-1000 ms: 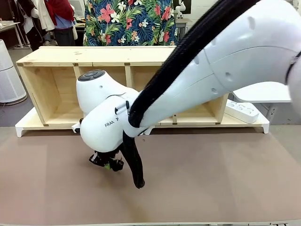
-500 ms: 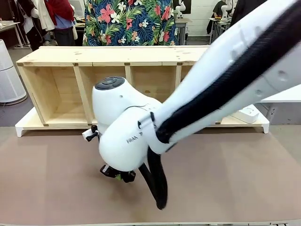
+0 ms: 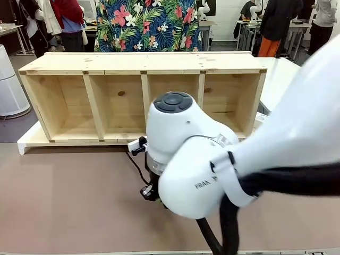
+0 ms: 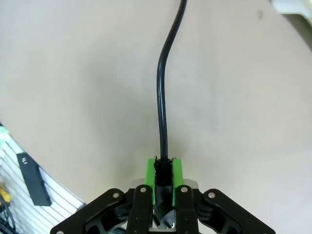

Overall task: Perform cable management.
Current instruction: Pull the grasped Power Cable to the location of the Power Strip.

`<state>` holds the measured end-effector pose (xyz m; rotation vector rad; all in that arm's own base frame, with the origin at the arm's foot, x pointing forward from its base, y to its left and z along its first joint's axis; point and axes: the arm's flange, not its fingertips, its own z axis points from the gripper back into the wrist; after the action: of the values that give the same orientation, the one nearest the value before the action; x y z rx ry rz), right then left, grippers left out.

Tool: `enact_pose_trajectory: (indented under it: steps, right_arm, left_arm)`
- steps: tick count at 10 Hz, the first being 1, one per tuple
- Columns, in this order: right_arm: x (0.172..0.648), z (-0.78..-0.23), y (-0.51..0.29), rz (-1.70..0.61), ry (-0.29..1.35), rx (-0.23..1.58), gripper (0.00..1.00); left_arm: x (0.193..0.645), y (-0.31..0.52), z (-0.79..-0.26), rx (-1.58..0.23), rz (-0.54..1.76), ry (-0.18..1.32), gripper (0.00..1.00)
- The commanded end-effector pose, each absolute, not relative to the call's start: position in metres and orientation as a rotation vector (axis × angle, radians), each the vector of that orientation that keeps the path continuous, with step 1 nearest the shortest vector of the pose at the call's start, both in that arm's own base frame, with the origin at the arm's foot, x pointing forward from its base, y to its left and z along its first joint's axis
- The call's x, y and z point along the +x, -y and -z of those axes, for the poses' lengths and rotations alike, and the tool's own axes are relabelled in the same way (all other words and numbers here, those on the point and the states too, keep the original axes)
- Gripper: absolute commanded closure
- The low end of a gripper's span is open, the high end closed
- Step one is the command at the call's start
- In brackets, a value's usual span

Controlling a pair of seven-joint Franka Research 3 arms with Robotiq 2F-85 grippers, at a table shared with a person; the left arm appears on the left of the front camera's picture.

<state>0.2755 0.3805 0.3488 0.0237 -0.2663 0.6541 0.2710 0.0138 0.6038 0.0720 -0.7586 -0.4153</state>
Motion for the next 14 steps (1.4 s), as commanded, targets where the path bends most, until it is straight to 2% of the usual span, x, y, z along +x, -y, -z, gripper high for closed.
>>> enact_pose_trajectory:
  steps: [1, 9, 12, 13, 14]
  right_arm:
    - [0.259, -0.346, -0.359, -0.566, 0.296, 0.034, 0.84]
    - [0.236, -0.339, -0.263, -0.326, 0.367, 0.053, 0.84]
    - [0.236, -0.333, -0.258, -0.327, 0.373, 0.060, 0.84]
    - [0.292, -0.365, -0.317, -0.337, 0.345, 0.031, 0.84]
    - [0.292, -0.365, -0.317, -0.337, 0.345, 0.031, 0.84]
  left_arm:
    - [0.271, -0.013, -0.604, 0.066, 0.404, 0.763, 0.00]
    - [0.271, -0.013, -0.604, 0.066, 0.404, 0.763, 0.00]
    - [0.271, -0.013, -0.604, 0.066, 0.404, 0.763, 0.00]
    - [0.271, -0.013, -0.604, 0.066, 0.404, 0.763, 0.00]
    - [0.271, -0.013, -0.604, 0.066, 0.404, 0.763, 0.00]
